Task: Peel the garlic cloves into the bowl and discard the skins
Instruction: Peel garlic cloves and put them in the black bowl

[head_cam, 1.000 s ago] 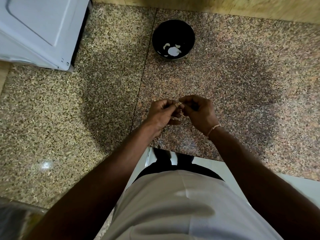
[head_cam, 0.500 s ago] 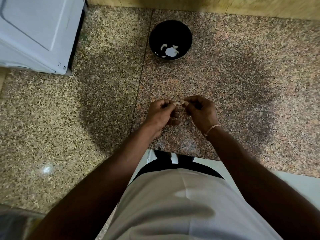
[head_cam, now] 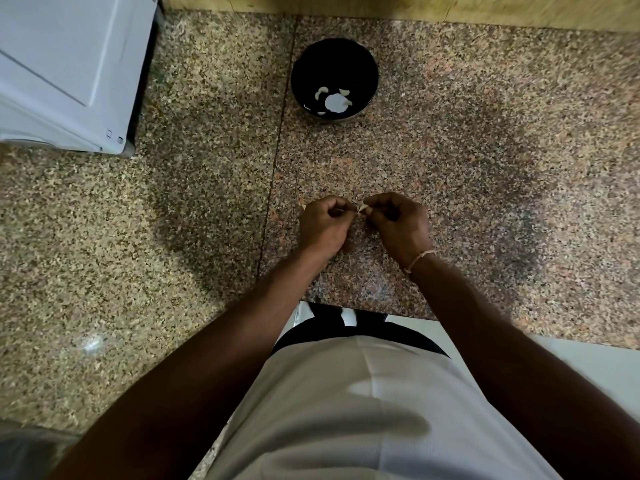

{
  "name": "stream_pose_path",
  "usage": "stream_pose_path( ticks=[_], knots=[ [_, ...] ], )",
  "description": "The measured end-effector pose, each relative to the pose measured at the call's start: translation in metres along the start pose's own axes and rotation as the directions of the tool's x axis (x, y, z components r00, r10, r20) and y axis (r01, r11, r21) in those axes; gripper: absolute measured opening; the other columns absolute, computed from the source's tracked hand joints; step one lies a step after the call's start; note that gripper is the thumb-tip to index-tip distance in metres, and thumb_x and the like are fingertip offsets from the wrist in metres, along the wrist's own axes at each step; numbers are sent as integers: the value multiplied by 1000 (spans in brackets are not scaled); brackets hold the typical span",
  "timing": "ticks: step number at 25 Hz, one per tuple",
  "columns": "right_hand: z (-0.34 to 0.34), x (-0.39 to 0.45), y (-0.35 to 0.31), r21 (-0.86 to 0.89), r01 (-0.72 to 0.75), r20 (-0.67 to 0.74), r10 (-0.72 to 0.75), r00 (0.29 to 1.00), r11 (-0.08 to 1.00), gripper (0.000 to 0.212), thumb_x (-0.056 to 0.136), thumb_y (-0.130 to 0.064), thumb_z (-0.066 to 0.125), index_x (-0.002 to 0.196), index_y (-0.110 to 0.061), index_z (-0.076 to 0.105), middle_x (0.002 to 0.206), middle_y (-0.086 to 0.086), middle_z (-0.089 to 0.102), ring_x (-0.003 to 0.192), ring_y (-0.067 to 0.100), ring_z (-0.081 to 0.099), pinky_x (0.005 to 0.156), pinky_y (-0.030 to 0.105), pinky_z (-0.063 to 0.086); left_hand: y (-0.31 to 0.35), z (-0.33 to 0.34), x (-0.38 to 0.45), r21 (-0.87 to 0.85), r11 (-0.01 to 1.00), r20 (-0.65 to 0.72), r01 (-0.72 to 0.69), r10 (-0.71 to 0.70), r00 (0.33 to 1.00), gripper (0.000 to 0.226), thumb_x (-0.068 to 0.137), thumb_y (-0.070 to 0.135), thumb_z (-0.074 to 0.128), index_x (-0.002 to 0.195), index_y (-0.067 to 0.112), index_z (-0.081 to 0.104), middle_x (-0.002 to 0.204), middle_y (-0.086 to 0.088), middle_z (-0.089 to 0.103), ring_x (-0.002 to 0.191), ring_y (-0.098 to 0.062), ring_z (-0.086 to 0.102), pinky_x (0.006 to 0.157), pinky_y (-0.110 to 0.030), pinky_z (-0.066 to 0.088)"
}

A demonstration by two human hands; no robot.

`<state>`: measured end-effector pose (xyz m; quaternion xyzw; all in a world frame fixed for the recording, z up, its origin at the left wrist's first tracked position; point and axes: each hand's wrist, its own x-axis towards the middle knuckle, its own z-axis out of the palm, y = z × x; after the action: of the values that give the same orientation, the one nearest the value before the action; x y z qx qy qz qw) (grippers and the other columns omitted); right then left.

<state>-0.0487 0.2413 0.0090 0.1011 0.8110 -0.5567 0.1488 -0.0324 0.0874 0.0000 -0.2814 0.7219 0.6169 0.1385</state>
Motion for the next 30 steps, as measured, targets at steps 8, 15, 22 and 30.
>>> stream_pose_path(
  ticks=[8, 15, 22, 30],
  knots=[
    [4, 5, 0, -43, 32, -9, -32, 999, 999, 15, 90, -16, 77, 103, -23, 79, 92, -7, 78, 85, 13, 74, 80, 48, 62, 3, -3, -3, -23, 999, 26, -40, 41, 999, 6, 96, 13, 74, 98, 11, 79, 82, -10, 75, 63, -26, 70, 58, -53, 64],
    [4, 6, -2, -63, 58, -13, -59, 998, 996, 14, 91, -17, 77, 104, -21, 78, 94, -6, 78, 87, 12, 74, 82, 47, 62, 5, -4, -4, -32, 996, 10, -81, 82, 997, 4, 94, 15, 76, 93, 13, 79, 88, -15, 77, 76, -35, 73, 69, -59, 64],
    [2, 2, -7, -132, 98, 8, -97, 995, 986, 15, 91, -19, 77, 106, -21, 79, 94, -7, 78, 86, 7, 74, 80, 41, 63, 2, -5, -5, 70, 983, 37, -171, 169, 985, 5, 100, 13, 71, 96, 11, 75, 76, -3, 73, 52, -11, 68, 46, -31, 58],
    [0, 0, -10, -75, 55, 48, -51, 998, 996, 11, 94, -16, 73, 104, -19, 77, 90, 0, 78, 80, 21, 74, 77, 51, 62, -1, -9, -8, 194, 948, 81, -254, 242, 967, 10, 104, 10, 63, 100, 6, 71, 82, -10, 71, 58, -14, 67, 49, -38, 61]
  ],
)
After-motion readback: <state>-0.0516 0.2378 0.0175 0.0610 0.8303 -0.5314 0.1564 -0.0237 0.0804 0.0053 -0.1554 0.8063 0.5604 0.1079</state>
